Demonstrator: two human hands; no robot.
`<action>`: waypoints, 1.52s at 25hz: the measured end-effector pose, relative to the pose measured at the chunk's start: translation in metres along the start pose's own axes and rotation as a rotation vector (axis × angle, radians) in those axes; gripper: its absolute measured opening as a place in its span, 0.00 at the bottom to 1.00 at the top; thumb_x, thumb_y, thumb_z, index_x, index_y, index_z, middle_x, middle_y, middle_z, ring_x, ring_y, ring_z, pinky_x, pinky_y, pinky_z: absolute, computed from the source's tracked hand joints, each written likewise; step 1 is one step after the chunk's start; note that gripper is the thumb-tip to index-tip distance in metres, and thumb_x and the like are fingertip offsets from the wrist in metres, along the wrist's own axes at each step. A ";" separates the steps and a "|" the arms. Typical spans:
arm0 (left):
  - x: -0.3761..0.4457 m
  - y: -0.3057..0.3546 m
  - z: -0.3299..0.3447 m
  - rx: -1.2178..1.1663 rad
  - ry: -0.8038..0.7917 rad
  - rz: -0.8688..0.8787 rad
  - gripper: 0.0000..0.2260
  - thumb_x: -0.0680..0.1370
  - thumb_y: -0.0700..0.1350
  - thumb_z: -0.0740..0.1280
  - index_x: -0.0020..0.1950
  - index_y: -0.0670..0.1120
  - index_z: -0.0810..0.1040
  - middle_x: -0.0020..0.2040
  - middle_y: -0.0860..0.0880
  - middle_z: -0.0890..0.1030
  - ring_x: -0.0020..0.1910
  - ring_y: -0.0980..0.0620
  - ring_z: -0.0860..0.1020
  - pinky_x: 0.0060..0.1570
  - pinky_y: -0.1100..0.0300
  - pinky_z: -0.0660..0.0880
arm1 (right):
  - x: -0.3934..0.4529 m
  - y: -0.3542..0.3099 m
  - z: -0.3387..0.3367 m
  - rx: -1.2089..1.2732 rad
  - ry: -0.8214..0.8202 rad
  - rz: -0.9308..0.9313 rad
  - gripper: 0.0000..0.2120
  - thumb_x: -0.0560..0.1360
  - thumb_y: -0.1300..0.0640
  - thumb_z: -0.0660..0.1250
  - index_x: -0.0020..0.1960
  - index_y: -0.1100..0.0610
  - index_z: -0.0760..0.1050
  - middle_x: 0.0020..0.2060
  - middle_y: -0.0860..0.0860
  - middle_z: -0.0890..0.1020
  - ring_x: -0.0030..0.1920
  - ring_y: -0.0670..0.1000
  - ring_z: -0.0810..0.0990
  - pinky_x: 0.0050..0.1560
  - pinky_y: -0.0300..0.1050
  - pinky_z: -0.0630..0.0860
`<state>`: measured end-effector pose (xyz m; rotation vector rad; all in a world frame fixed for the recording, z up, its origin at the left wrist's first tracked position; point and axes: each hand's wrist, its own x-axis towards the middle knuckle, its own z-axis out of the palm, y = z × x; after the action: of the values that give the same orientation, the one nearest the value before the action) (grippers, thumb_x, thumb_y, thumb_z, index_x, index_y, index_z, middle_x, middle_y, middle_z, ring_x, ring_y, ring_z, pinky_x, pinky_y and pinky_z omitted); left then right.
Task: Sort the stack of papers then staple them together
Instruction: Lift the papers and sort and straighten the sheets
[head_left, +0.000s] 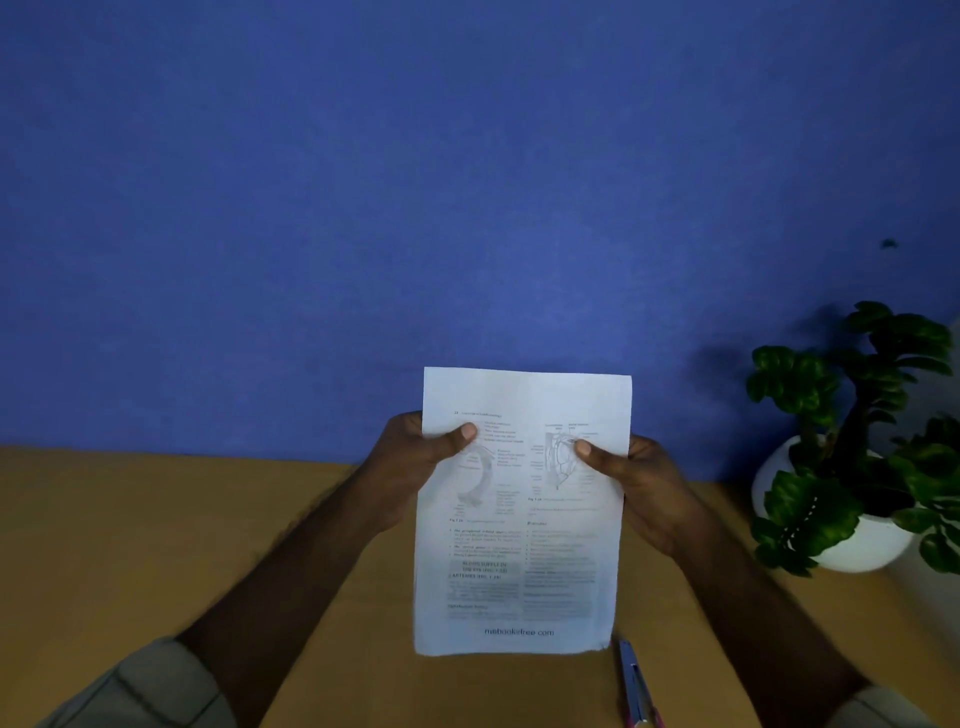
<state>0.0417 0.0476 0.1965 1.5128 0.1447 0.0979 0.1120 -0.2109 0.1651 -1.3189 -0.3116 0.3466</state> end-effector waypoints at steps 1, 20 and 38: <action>-0.001 0.000 0.002 0.006 -0.001 0.004 0.15 0.79 0.39 0.70 0.65 0.40 0.80 0.62 0.43 0.84 0.61 0.44 0.83 0.65 0.45 0.78 | -0.001 0.000 0.000 -0.004 0.012 -0.003 0.16 0.71 0.55 0.74 0.57 0.59 0.82 0.56 0.58 0.85 0.54 0.61 0.85 0.47 0.52 0.82; -0.018 -0.004 0.019 0.020 0.057 -0.010 0.12 0.79 0.50 0.70 0.60 0.47 0.82 0.57 0.49 0.87 0.56 0.48 0.85 0.59 0.47 0.81 | -0.018 0.002 -0.002 -0.125 0.042 -0.041 0.23 0.66 0.48 0.79 0.57 0.55 0.82 0.55 0.54 0.86 0.53 0.59 0.85 0.52 0.58 0.82; -0.005 -0.072 0.010 -0.767 0.284 -0.267 0.22 0.85 0.55 0.56 0.68 0.39 0.72 0.66 0.37 0.76 0.65 0.37 0.75 0.73 0.37 0.66 | -0.051 0.081 0.010 0.625 -0.073 0.352 0.28 0.72 0.51 0.73 0.69 0.60 0.73 0.65 0.63 0.77 0.67 0.63 0.75 0.66 0.64 0.71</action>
<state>0.0368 0.0333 0.1253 0.7001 0.4774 0.1353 0.0558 -0.2066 0.0873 -0.7383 -0.0175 0.7247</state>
